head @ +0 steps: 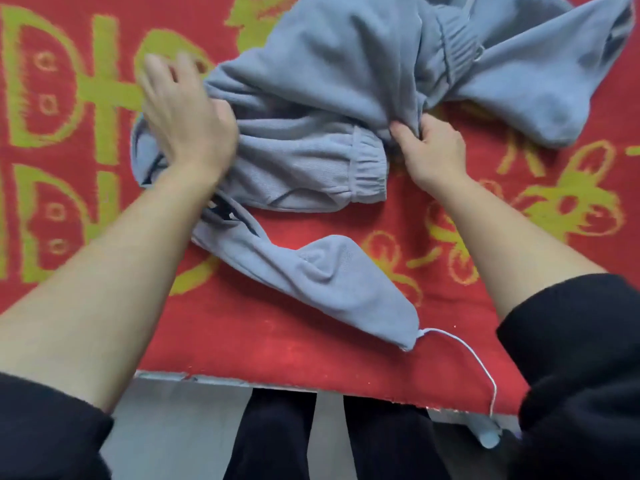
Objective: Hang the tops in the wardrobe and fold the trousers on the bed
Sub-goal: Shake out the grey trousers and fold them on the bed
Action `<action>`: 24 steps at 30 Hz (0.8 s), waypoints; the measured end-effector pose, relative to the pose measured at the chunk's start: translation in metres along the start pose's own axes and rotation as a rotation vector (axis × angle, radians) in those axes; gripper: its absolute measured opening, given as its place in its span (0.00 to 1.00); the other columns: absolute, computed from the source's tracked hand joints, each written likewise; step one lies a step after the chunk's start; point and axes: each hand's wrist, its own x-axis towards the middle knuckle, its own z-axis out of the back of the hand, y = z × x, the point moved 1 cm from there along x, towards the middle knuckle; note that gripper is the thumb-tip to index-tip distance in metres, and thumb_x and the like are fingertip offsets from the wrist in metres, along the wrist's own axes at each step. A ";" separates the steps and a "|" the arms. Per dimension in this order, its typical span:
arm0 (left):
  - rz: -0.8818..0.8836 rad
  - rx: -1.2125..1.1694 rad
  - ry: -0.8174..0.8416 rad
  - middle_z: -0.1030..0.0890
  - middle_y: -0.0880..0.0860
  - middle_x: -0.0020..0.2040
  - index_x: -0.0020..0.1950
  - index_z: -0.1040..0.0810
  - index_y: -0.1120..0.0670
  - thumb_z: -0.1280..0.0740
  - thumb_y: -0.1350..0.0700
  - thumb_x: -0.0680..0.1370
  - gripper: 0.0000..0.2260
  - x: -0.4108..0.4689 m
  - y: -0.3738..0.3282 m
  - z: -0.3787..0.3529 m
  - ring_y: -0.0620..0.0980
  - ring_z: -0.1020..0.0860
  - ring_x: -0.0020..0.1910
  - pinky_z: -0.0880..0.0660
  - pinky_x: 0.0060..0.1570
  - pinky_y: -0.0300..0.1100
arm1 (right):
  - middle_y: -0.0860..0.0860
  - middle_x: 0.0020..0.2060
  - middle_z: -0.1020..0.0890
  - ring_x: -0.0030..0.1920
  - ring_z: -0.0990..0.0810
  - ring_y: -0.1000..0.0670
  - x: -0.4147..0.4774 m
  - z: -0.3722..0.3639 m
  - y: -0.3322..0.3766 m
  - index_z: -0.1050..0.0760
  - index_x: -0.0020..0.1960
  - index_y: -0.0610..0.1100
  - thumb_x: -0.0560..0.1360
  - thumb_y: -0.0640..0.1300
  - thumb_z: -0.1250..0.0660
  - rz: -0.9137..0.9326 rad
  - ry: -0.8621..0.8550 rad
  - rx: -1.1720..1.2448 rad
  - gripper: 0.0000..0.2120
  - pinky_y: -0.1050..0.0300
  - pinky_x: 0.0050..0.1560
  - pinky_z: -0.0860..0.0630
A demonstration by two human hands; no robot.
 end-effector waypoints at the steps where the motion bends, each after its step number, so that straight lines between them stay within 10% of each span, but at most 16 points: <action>1: -0.116 -0.101 -0.006 0.26 0.61 0.59 0.58 0.27 0.59 0.41 0.53 0.76 0.14 -0.019 -0.021 0.001 0.62 0.26 0.56 0.31 0.50 0.55 | 0.38 0.51 0.18 0.56 0.23 0.36 -0.001 -0.001 0.001 0.22 0.49 0.41 0.78 0.59 0.40 -0.004 -0.014 0.003 0.21 0.50 0.45 0.34; 6: -0.267 -0.022 0.320 0.25 0.55 0.56 0.65 0.32 0.54 0.40 0.29 0.73 0.34 -0.098 -0.109 -0.032 0.59 0.21 0.53 0.27 0.44 0.52 | 0.39 0.53 0.18 0.56 0.23 0.36 0.002 0.007 0.008 0.21 0.50 0.42 0.79 0.59 0.41 0.018 -0.010 -0.032 0.21 0.49 0.49 0.31; 12: -0.158 -0.057 0.469 0.21 0.57 0.56 0.64 0.35 0.56 0.40 0.57 0.76 0.17 -0.119 -0.101 -0.054 0.63 0.22 0.54 0.30 0.44 0.52 | 0.41 0.59 0.21 0.61 0.24 0.37 -0.024 -0.002 0.001 0.27 0.60 0.41 0.80 0.62 0.45 -0.049 -0.032 0.182 0.26 0.50 0.53 0.32; 16: -0.103 -0.136 0.539 0.20 0.58 0.53 0.56 0.35 0.56 0.39 0.57 0.74 0.12 -0.147 -0.060 -0.045 0.62 0.22 0.53 0.31 0.42 0.51 | 0.31 0.74 0.42 0.74 0.37 0.35 -0.079 -0.024 0.007 0.39 0.71 0.28 0.77 0.59 0.36 0.152 -0.309 -0.042 0.38 0.48 0.73 0.37; 24: -0.051 -0.089 0.538 0.22 0.59 0.51 0.50 0.27 0.57 0.37 0.60 0.71 0.09 -0.193 0.029 -0.003 0.62 0.26 0.54 0.30 0.48 0.52 | 0.35 0.75 0.44 0.76 0.43 0.38 -0.159 -0.024 0.052 0.42 0.75 0.46 0.69 0.57 0.30 0.678 -0.296 -0.301 0.41 0.38 0.74 0.42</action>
